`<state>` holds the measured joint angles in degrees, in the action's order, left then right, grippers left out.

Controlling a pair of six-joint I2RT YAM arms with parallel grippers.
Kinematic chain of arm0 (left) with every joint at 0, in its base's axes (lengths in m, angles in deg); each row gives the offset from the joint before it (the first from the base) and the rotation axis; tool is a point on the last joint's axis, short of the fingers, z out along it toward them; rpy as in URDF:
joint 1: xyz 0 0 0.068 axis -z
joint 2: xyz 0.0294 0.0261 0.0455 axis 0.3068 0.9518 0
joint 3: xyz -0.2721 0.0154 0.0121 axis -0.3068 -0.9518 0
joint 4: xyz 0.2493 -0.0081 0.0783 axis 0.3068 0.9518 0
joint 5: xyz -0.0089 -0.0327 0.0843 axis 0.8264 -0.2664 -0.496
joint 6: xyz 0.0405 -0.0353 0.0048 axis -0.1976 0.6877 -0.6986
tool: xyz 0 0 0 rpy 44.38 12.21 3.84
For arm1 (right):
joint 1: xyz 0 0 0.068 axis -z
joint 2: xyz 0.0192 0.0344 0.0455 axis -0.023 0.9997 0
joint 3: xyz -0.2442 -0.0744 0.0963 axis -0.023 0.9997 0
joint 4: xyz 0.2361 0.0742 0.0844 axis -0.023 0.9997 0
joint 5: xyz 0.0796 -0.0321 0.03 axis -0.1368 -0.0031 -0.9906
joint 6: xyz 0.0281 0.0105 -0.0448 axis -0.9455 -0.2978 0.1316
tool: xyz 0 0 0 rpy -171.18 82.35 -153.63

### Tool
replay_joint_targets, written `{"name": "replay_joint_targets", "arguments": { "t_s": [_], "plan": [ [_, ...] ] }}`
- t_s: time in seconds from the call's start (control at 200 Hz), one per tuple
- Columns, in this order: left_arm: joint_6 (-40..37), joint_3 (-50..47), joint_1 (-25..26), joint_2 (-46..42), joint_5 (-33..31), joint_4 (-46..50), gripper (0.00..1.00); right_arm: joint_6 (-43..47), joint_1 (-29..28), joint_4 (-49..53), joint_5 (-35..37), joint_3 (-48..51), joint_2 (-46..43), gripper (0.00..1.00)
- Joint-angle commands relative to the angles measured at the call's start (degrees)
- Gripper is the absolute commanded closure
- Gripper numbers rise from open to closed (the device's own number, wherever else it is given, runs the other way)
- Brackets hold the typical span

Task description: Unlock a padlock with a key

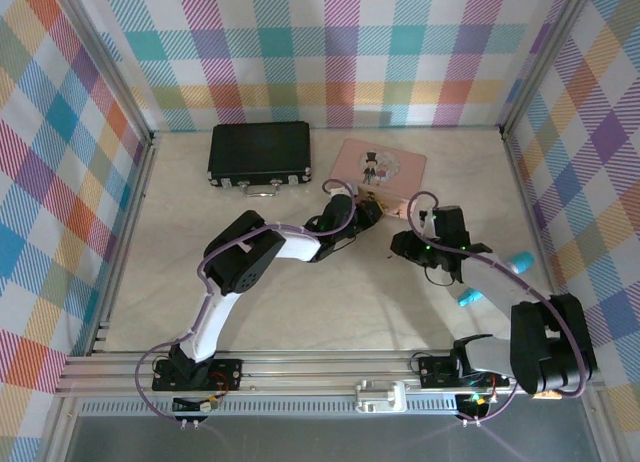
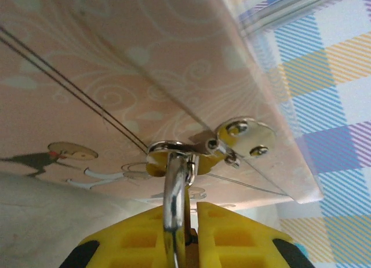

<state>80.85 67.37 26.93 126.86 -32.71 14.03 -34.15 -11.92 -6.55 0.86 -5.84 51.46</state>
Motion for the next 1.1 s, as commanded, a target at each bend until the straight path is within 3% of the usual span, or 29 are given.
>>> {"name": "replay_joint_targets", "arguments": {
  "t_s": [0.0,0.175,0.3,0.465,0.625,0.925,1.095],
  "plan": [
    [-0.8,3.2,0.3,1.8,-0.6,-2.4,0.98,-0.9,-1.3,2.2,7.2,-0.5,2.1,0.58],
    [0.1,4.3,1.1,3.4,-1.0,-2.8,0.93,-4.5,-2.0,-2.1,7.9,0.7,4.2,0.69],
    [0.0,1.3,1.0,1.6,-0.9,-3.6,0.74,-5.7,-2.4,-4.4,7.9,0.5,6.4,0.7],
    [-1.2,-6.8,-0.1,-4.5,-1.4,-4.3,0.58,-6.7,-2.7,-6.2,8.3,-0.7,10.3,0.68],
    [0.5,-14.3,-1.7,-9.2,-0.6,-7.8,0.56,-8.0,-3.0,-8.6,10.3,-1.0,13.3,0.71],
    [3.1,-22.4,-3.1,-15.6,2.2,-12.7,0.55,-8.6,-3.4,-10.1,12.8,-0.8,16.1,1.0],
    [3.7,-22.6,-3.6,-17.7,6.0,-13.2,0.55,-7.1,-3.4,-10.0,12.5,-0.5,11.4,1.0]
  ]
}}
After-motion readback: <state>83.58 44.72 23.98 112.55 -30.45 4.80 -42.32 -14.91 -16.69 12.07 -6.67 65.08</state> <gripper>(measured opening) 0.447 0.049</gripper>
